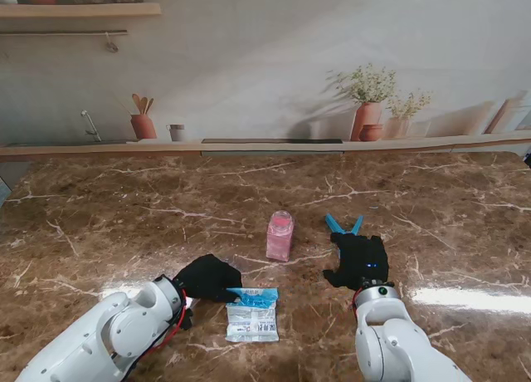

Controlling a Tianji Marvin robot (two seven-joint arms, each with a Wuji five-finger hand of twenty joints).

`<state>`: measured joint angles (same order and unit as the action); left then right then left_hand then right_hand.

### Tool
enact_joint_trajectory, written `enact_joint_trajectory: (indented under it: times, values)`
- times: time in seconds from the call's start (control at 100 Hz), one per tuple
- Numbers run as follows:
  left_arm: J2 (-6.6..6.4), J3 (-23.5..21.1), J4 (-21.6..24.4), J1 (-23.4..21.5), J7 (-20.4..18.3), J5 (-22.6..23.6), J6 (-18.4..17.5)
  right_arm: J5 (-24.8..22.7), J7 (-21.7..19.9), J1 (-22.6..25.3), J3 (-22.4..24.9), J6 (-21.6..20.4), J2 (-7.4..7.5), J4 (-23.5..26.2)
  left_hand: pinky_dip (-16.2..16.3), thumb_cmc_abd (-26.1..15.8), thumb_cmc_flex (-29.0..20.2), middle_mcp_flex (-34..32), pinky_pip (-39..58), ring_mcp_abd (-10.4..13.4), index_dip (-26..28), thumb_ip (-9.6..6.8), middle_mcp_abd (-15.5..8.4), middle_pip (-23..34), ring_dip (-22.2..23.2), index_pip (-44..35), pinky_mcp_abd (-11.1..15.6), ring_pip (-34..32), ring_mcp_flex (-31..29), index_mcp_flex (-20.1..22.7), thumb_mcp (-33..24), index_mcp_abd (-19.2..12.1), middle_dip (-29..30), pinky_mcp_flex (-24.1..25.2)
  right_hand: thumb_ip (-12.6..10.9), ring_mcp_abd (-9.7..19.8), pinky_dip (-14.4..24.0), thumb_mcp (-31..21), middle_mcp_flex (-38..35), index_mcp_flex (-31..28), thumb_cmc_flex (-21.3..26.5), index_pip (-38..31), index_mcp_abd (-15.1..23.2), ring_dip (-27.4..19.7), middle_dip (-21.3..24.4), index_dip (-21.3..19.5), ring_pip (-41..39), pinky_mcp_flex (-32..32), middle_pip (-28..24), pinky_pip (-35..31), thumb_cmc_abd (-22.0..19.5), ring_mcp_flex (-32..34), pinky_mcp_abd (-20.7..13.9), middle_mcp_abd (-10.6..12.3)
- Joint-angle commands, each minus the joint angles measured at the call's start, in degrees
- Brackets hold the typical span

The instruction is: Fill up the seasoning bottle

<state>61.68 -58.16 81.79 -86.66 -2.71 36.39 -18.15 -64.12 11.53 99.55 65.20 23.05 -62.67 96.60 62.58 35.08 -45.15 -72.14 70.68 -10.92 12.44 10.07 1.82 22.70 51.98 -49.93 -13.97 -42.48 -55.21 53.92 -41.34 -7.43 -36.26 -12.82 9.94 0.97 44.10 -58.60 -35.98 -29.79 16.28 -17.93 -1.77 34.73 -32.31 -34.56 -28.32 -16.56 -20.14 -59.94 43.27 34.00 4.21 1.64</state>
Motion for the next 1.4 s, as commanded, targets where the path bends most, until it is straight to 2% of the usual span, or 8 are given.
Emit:
enact_joint_trajectory:
  times: [0.0, 0.11, 0.22, 0.46, 0.82, 1.09, 1.35, 1.39]
  values:
    - [-0.21, -0.04, 0.16, -0.27, -0.04, 0.09, 0.03, 1.52, -0.02, -1.79, 0.94, 0.15, 0.09, -2.22, -0.25, 0.97, -0.47, -3.49, 2.70, 0.10, 0.45, 1.23, -1.57, -0.19, -0.47, -1.79, 0.56, -0.05, -1.94, 3.32, -3.20, -3.32, -0.85, 0.31, -2.27, -0.45, 0.39, 2.12, 4.50, 3.23, -2.07, 1.81, -2.08, -1.36, 1.29, -0.19, 1.12, 1.38, 0.07, 1.84, -1.51, -3.60, -0.74, -1.38]
    - [-0.23, -0.06, 0.09, -0.12, -0.17, 0.03, -0.24, 2.05, -1.59, -3.04, 3.56, -2.62, 0.35, -2.99, -0.39, 0.96, -0.34, -3.48, 2.52, 0.09, 0.51, 1.21, -1.59, -0.30, -0.50, -1.81, 0.35, 0.02, -1.74, 3.24, -3.43, -3.29, -0.84, 0.61, -4.55, -0.28, 0.23, 1.33, 7.21, 3.29, 2.37, 1.51, -0.20, -2.93, 2.75, -0.80, 2.54, 3.00, 0.36, 4.50, -4.44, -5.81, -0.63, -1.66]
    - [-0.22, 0.06, -0.12, 0.09, -0.31, -0.29, -0.40, -1.55, -6.42, -2.56, 7.44, -8.90, 1.36, -0.49, -0.52, 1.05, -0.28, -3.45, 2.39, 0.18, 0.56, 1.25, -1.71, -0.36, -0.49, -1.83, 0.41, 0.01, -1.71, 3.22, -3.65, -3.27, -0.90, 0.78, -6.19, 0.35, -0.72, -11.06, 11.48, 4.02, 7.52, 0.50, 4.84, -4.53, 3.83, -2.64, 3.79, 6.49, 0.34, 10.20, -5.06, -11.04, -1.30, -1.75]
    - [-0.27, 0.07, 0.17, 0.13, -0.99, -0.87, -0.17, -4.63, -11.53, -6.28, 9.63, -15.65, 2.54, -2.17, -0.68, 0.86, -0.34, -3.24, 2.16, 0.13, 0.59, 1.30, -1.63, -0.50, -0.51, -1.72, 0.81, 0.19, -1.38, 2.99, -3.78, -3.11, -0.93, 1.11, -5.47, 1.24, -0.95, -22.87, 16.09, 5.06, 20.57, 3.42, 10.87, -5.54, 4.35, -2.31, 3.11, 9.67, -0.56, 15.57, -0.72, -17.28, -2.80, -0.87]
    - [-0.56, -0.40, 0.74, -0.08, -1.52, 0.45, -0.14, -5.84, -15.95, -15.96, 2.81, -18.55, 4.05, -13.58, -0.84, 0.64, -0.32, -2.91, 1.66, 0.05, 0.67, 1.33, -1.44, -0.46, -0.16, -1.64, 0.33, 0.11, -0.70, 2.62, -3.90, -2.92, -1.17, 1.83, -4.18, 1.51, -1.09, -20.03, 19.06, 6.00, 16.76, 6.24, 9.13, -6.02, 4.82, -0.70, 1.78, 9.97, -1.46, 16.18, 2.54, -19.02, -3.20, -1.15]
    - [-0.62, -0.53, 0.87, -0.20, -1.63, 0.72, -0.20, -3.43, -16.62, -20.02, -1.75, -18.30, 4.55, -20.81, -0.90, 0.53, -0.15, -2.41, 1.13, -0.04, 0.81, 1.44, -1.50, -0.23, 0.27, -1.64, -0.06, 0.10, 0.15, 2.35, -4.18, -2.70, -1.59, 2.42, -2.93, 1.69, -1.49, -15.48, 19.54, 4.65, 15.27, 4.56, 9.70, -6.30, 5.29, -1.80, 0.48, 9.85, -2.91, 15.30, 1.22, -19.06, -3.44, -1.14]
    - [-0.79, -0.79, 1.16, -0.49, -1.81, 1.53, -0.42, -2.34, -14.94, -20.74, -3.11, -18.18, 4.57, -23.43, -0.93, 1.42, 0.79, -1.19, 0.47, -0.02, 1.03, 1.94, -1.61, -0.04, 0.62, -1.55, -0.73, 0.57, 1.44, 1.63, -3.76, -2.38, -2.32, 3.17, -1.23, 2.24, -1.62, -10.16, 17.72, -8.47, 11.30, -11.41, 18.02, -7.24, 5.38, -11.63, -0.46, 9.73, -4.69, 12.38, 1.29, -21.75, -4.40, -0.41]
    - [-0.83, -0.87, 1.23, -0.54, -1.89, 1.66, -0.50, -2.41, -14.55, -20.52, -2.99, -18.20, 4.56, -23.39, -0.98, 1.76, 1.41, -0.52, 0.11, -0.08, 1.22, 2.08, -1.50, 0.28, 0.78, -1.50, -0.98, 0.77, 1.93, 1.34, -3.16, -2.29, -2.73, 3.44, 4.53, 2.41, -1.79, -8.19, 16.71, -10.93, 11.79, -15.15, 20.45, -7.45, 5.44, -11.52, -0.54, 9.60, -4.68, 11.90, 2.13, -21.44, -4.45, 0.07]
